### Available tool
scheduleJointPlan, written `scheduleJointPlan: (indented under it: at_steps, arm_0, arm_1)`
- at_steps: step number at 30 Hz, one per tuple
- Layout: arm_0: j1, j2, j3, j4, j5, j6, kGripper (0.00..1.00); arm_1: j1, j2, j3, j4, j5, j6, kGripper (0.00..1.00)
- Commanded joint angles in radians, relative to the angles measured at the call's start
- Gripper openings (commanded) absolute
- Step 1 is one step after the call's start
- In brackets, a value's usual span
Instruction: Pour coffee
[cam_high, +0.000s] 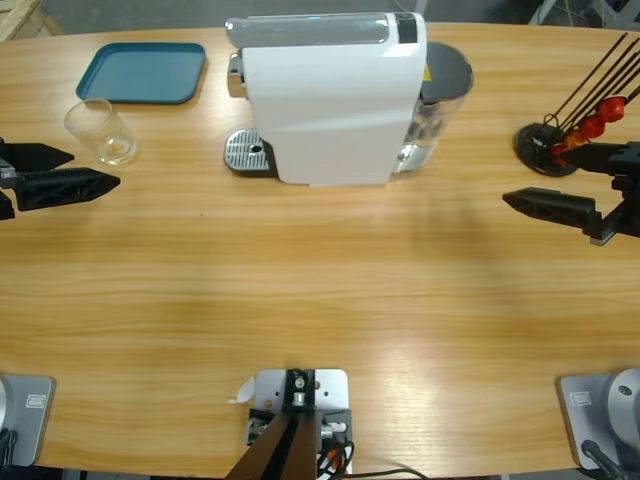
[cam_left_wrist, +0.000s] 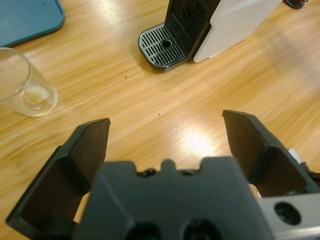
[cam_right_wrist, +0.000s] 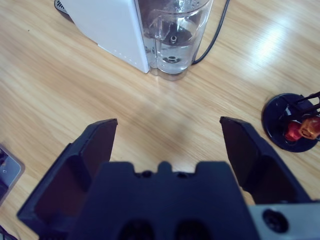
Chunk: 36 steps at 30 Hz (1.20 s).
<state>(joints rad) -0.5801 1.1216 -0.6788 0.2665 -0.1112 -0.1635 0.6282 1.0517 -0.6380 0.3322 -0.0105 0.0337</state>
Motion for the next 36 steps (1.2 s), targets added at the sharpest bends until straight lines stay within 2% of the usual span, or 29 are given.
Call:
scheduleJointPlan:
  at_steps: [1, 4, 6, 9, 14, 18, 25, 30, 33, 36]
  arm_0:
    - [-0.01, -0.059, 0.059, -0.052, 0.036, 0.078, 0.941]
    - [-0.01, -0.053, 0.041, -0.062, 0.046, 0.056, 0.945]
    - [0.005, -0.064, 0.021, -0.056, -0.003, -0.013, 0.945]
    - [0.127, -0.064, 0.004, -0.095, -0.235, -0.132, 0.937]
    - [0.336, 0.012, 0.004, -0.296, -0.643, -0.372, 0.936]
    - [0.445, 0.118, 0.0, -0.444, -0.771, -0.477, 0.95]
    - [0.457, 0.396, -0.032, -0.687, -0.817, -0.614, 0.884]
    - [0.452, 0.577, -0.048, -0.933, -0.927, -0.751, 0.819]
    - [0.427, 0.641, -0.061, -1.106, -0.982, -0.879, 0.814]
    - [0.421, 0.653, -0.058, -1.159, -0.983, -0.92, 0.768]
  arm_1:
    - [0.01, 0.007, 0.024, -0.004, -0.014, 0.011, 0.922]
    - [0.01, 0.008, 0.024, -0.003, -0.011, 0.012, 0.922]
    - [0.01, 0.008, 0.024, -0.002, -0.01, 0.012, 0.923]
    - [0.01, 0.006, 0.024, -0.002, -0.008, 0.012, 0.922]
    - [0.011, -0.001, 0.024, -0.002, -0.008, 0.012, 0.922]
    - [0.01, -0.006, 0.026, -0.002, -0.008, 0.012, 0.922]
    - [0.01, -0.017, 0.029, -0.002, -0.008, 0.014, 0.918]
    - [0.01, -0.004, 0.027, -0.004, -0.007, 0.014, 0.918]
    - [0.01, 0.006, 0.024, -0.005, -0.006, 0.012, 0.918]
    - [0.011, 0.01, 0.023, -0.005, -0.008, 0.011, 0.919]
